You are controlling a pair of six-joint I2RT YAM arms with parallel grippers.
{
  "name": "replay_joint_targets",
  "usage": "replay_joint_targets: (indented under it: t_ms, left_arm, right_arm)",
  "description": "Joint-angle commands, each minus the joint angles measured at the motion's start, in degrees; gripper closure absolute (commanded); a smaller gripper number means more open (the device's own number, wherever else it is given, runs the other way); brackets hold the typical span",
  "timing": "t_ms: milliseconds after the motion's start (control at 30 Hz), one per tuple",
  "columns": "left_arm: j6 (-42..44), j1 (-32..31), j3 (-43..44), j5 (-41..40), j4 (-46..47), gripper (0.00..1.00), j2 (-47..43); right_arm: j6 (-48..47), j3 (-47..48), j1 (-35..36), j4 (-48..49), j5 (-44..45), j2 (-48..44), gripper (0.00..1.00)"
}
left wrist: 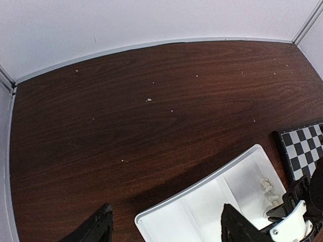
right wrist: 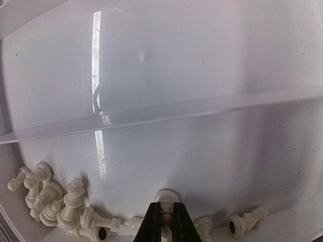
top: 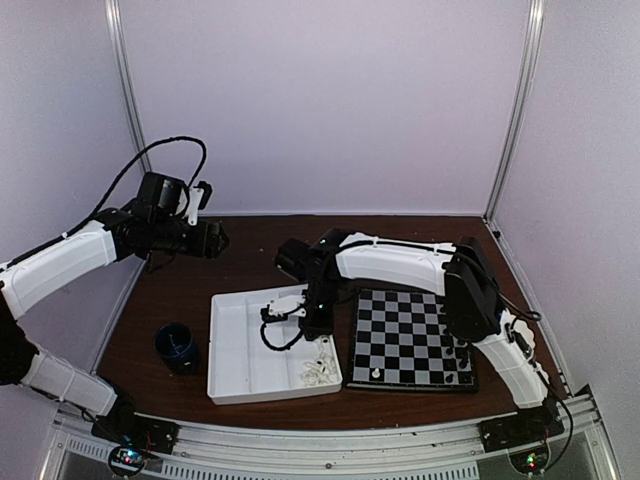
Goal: Set up the chess pieces on the board
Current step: Pick up the pawn from the storage box, then place the pawn at g2.
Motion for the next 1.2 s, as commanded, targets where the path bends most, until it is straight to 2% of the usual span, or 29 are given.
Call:
replay_joint_targets:
  t_ms: [0,167,467,600,767,1167]
  left_arm:
    - [0.2,0.3,1.9,0.8,1.2,0.27,-0.4]
    - [0.1,0.3,2.0,0.8,1.1,0.27,0.1]
    - [0.3,0.4,2.1,2.6,0.9,0.27,0.6]
    - [0.3,0.5,2.1,2.6,0.9,0.27,1.0]
    - [0.1,0.6,2.2,2.9,0.8,0.27,1.4]
    - [0.4,0.7,2.2,2.3,0.7,0.27,1.1]
  right_arm:
    - [0.2,0.8,-0.4,-1.6,-0.6,-5.0,1.0]
    - [-0.5,-6.6,-0.5,0.1,0.9,-13.2,1.0]
    - [-1.5,-31.7,-1.6,6.1,2.8,-31.0,1.0]
    - [-1.5,-39.2,-1.8,7.4,3.0,-33.6,1.0]
    - [-1.3,-43.7,-1.8,9.3,3.6,-34.0,1.0]
    - [-1.2,-45.1,-1.8,10.5,5.4,-31.4,1.0]
